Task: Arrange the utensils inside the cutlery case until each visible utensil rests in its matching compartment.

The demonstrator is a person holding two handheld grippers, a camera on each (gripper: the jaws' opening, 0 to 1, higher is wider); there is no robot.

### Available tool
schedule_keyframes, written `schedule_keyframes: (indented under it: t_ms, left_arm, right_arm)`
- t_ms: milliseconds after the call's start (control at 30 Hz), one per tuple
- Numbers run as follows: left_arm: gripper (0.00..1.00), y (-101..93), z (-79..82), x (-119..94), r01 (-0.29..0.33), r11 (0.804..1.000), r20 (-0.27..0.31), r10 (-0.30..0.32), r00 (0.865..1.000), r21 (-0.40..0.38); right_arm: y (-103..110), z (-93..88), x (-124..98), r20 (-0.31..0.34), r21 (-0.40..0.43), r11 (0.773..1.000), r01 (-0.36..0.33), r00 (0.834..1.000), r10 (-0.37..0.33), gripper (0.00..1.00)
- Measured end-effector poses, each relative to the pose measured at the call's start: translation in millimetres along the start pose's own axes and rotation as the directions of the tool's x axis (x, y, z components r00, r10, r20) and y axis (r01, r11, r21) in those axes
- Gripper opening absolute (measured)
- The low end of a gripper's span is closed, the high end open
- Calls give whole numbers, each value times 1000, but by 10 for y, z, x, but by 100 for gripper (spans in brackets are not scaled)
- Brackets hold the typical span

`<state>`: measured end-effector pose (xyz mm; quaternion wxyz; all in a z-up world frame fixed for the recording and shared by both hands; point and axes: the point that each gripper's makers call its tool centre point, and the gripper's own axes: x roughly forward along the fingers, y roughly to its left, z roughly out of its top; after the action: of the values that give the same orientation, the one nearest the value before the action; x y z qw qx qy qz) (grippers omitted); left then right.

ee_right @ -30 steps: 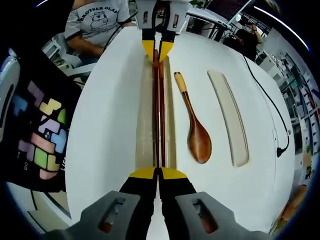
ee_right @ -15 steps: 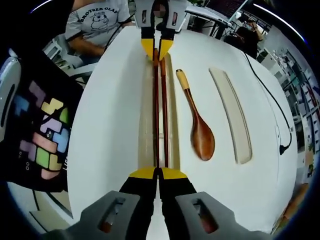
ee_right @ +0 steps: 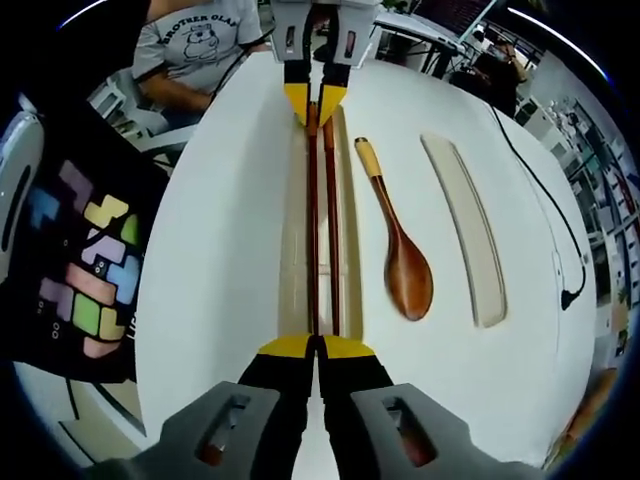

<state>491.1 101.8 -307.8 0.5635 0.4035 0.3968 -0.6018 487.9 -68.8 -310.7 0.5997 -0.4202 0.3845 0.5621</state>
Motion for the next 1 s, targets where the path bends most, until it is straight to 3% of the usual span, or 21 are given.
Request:
schedule_keyframes:
  t_ms: [500, 900, 1000]
  left_arm:
    - [6, -8, -21, 11, -2, 1000, 4, 2, 1000, 3]
    - [7, -5, 20, -84, -30, 1000, 38, 30, 999, -7]
    - [7, 26, 77, -119, -40, 999, 71, 41, 997, -18]
  right_arm:
    - [7, 14, -36, 7, -14, 1000, 1, 1000, -1, 3]
    - [-73, 108, -203, 92, -22, 998, 53, 994, -51, 4]
    - [-103, 104, -224, 107, -14, 998, 64, 992, -62, 5]
